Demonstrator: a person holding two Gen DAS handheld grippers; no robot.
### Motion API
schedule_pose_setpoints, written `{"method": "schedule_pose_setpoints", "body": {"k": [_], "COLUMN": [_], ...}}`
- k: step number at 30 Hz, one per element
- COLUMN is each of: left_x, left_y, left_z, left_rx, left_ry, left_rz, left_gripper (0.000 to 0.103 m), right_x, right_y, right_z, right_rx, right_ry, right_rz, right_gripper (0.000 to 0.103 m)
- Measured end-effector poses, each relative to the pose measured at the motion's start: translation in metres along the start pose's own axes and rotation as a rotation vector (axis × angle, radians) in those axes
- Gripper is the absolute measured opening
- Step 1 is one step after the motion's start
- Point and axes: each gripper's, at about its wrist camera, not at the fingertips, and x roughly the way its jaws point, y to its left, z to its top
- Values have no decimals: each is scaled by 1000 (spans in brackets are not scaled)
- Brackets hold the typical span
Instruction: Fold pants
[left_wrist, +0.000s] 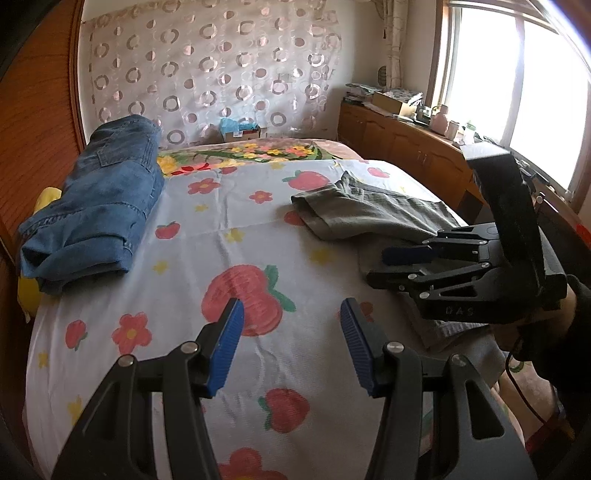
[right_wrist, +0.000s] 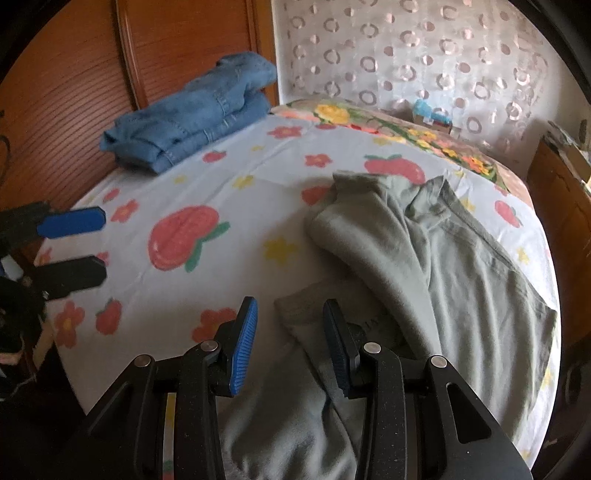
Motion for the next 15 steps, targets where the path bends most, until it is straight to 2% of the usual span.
{"method": "schedule_pose_setpoints", "body": {"k": [9, 12, 13, 15], "left_x": [4, 6, 7, 8], "left_y": [2, 2, 2, 1], "left_z": [-2, -2, -2, -2], "left_rx": [2, 7, 7, 10], "left_ry": [11, 12, 13, 15], "left_rz": [-4, -12, -16, -24], "left_gripper": [53, 53, 53, 53], "right_x": [12, 15, 15, 13], "right_y": [10, 9, 8, 5], "right_z": [1, 6, 7, 10], "right_rx": [-100, -108, -110, -108], "right_ry": [43, 61, 69, 70], "right_rz": [-53, -61, -66, -61], "right_gripper": [36, 22, 11, 5]}}
